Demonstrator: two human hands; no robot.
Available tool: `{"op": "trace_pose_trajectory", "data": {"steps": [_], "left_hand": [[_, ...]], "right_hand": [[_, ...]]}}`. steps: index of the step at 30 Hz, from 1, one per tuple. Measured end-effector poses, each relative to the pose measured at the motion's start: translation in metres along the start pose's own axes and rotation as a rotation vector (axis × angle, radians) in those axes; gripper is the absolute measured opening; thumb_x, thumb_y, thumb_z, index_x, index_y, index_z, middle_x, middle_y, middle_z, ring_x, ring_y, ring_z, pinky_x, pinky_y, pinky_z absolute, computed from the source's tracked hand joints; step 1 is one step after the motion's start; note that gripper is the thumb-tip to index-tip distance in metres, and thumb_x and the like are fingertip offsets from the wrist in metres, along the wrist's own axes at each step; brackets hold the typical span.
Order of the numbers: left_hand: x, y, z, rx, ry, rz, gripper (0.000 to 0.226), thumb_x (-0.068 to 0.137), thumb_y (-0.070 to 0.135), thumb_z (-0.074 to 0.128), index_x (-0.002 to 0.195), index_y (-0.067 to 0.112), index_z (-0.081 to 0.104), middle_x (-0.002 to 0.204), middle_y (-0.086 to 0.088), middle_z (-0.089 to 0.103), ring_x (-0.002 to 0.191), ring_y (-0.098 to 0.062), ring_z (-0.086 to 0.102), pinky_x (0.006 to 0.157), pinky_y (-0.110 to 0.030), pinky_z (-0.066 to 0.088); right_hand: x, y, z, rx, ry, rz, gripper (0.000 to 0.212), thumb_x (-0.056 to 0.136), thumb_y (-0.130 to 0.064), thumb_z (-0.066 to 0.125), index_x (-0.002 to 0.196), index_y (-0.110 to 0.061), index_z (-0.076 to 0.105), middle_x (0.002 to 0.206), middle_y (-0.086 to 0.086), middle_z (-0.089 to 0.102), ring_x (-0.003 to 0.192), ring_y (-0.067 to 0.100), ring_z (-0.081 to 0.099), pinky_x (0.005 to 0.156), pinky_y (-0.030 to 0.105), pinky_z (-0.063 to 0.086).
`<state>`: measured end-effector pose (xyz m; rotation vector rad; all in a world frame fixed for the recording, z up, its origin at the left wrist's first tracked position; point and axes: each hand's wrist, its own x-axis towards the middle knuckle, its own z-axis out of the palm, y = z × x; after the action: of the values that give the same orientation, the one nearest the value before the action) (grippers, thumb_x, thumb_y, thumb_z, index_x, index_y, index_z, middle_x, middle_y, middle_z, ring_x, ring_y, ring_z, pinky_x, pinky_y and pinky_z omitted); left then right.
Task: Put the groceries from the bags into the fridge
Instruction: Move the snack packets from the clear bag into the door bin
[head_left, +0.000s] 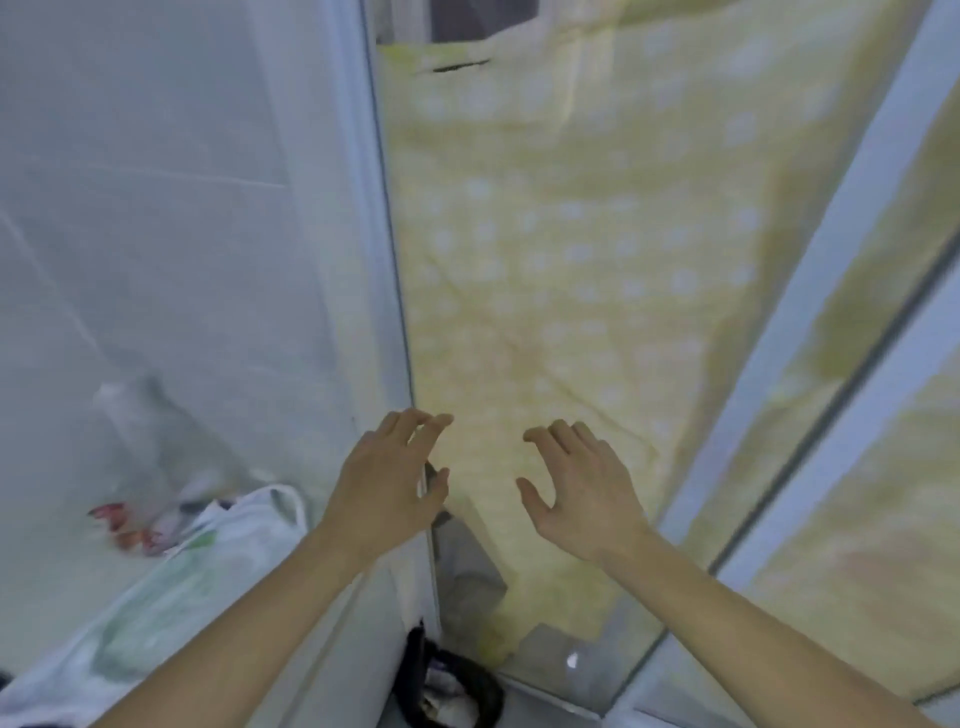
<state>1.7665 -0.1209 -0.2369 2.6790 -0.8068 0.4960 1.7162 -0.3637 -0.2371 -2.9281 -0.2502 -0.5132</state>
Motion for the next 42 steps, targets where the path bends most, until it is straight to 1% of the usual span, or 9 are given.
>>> {"op": "trace_pose_trajectory", "data": {"steps": [11, 17, 21, 26, 31, 35, 37, 39, 42], "left_hand": [[-0.182, -0.255, -0.015, 0.115, -0.121, -0.591, 0.059, 0.078, 0.045, 0.052, 0.131, 0.019, 0.057, 0.119, -0.005, 0.059, 0.105, -0.031, 0.059, 0.073, -0.041, 0.054], [-0.281, -0.302, 0.007, 0.141, -0.245, -0.937, 0.069, 0.082, 0.054, 0.056, 0.146, 0.029, 0.045, 0.131, -0.002, 0.054, 0.118, -0.031, 0.054, 0.085, -0.047, 0.054], [-0.321, -0.308, 0.036, 0.09, -0.409, -1.22, 0.1, 0.079, 0.072, 0.065, 0.158, 0.036, 0.016, 0.157, -0.006, 0.031, 0.136, -0.035, 0.04, 0.099, -0.047, 0.05], [-0.322, -0.304, 0.091, -0.024, -0.531, -1.355, 0.13, 0.061, 0.082, 0.072, 0.159, 0.037, 0.0, 0.163, -0.006, 0.019, 0.142, -0.031, 0.034, 0.104, -0.046, 0.048], [-0.307, -0.298, 0.146, -0.07, -0.55, -1.387, 0.137, 0.058, 0.078, 0.078, 0.161, 0.034, -0.002, 0.16, -0.008, 0.015, 0.144, -0.03, 0.028, 0.106, -0.043, 0.046], [-0.304, -0.3, 0.17, 0.009, -0.419, -1.287, 0.095, 0.073, 0.044, 0.08, 0.149, 0.033, 0.022, 0.133, 0.005, 0.036, 0.118, -0.025, 0.048, 0.079, -0.033, 0.054], [-0.311, -0.307, 0.171, 0.028, -0.302, -1.253, 0.074, 0.066, 0.019, 0.076, 0.13, 0.029, 0.039, 0.112, 0.008, 0.041, 0.097, -0.024, 0.056, 0.056, -0.026, 0.044], [-0.318, -0.319, 0.161, 0.081, -0.241, -1.216, 0.065, 0.058, 0.006, 0.075, 0.116, 0.024, 0.049, 0.1, 0.007, 0.044, 0.084, -0.022, 0.055, 0.049, -0.023, 0.032], [-0.327, -0.343, 0.123, 0.167, -0.162, -1.211, 0.053, 0.065, -0.001, 0.069, 0.113, 0.017, 0.058, 0.1, 0.001, 0.049, 0.086, -0.025, 0.053, 0.05, -0.028, 0.038]], "right_hand": [[0.109, -0.217, 0.171, 0.215, -0.337, -0.246, 0.058, 0.096, -0.049, 0.058, 0.146, -0.027, 0.038, 0.137, -0.001, 0.046, 0.122, 0.026, 0.05, 0.083, 0.036, 0.053], [0.132, -0.271, 0.267, 0.208, -0.614, -0.304, 0.075, 0.095, -0.053, 0.06, 0.155, -0.034, 0.02, 0.156, -0.003, 0.023, 0.139, 0.028, 0.035, 0.102, 0.045, 0.05], [0.153, -0.283, 0.33, 0.148, -0.752, -0.342, 0.093, 0.09, -0.057, 0.068, 0.159, -0.036, 0.01, 0.169, 0.002, 0.003, 0.149, 0.035, 0.023, 0.109, 0.049, 0.045], [0.162, -0.286, 0.404, 0.094, -0.93, -0.378, 0.128, 0.074, -0.061, 0.083, 0.161, -0.038, -0.007, 0.169, 0.009, -0.019, 0.155, 0.044, 0.003, 0.114, 0.054, 0.039], [0.136, -0.289, 0.441, 0.064, -0.887, -0.611, 0.107, 0.078, -0.059, 0.079, 0.16, -0.034, 0.016, 0.161, 0.007, 0.019, 0.139, 0.033, 0.032, 0.106, 0.041, 0.047], [0.126, -0.306, 0.452, 0.164, -0.771, -0.809, 0.069, 0.083, -0.041, 0.077, 0.141, -0.032, 0.041, 0.138, -0.003, 0.04, 0.121, 0.025, 0.047, 0.092, 0.036, 0.053], [0.121, -0.32, 0.453, 0.227, -0.737, -0.865, 0.065, 0.075, -0.028, 0.082, 0.131, -0.031, 0.048, 0.128, -0.004, 0.045, 0.113, 0.024, 0.054, 0.084, 0.035, 0.056], [0.122, -0.339, 0.451, 0.323, -0.697, -0.869, 0.069, 0.066, -0.017, 0.084, 0.127, -0.029, 0.053, 0.125, -0.004, 0.05, 0.11, 0.024, 0.055, 0.079, 0.033, 0.057], [0.134, -0.38, 0.442, 0.393, -0.563, -0.917, 0.066, 0.063, -0.01, 0.078, 0.124, -0.023, 0.056, 0.12, -0.002, 0.052, 0.103, 0.024, 0.053, 0.075, 0.033, 0.055]]}}
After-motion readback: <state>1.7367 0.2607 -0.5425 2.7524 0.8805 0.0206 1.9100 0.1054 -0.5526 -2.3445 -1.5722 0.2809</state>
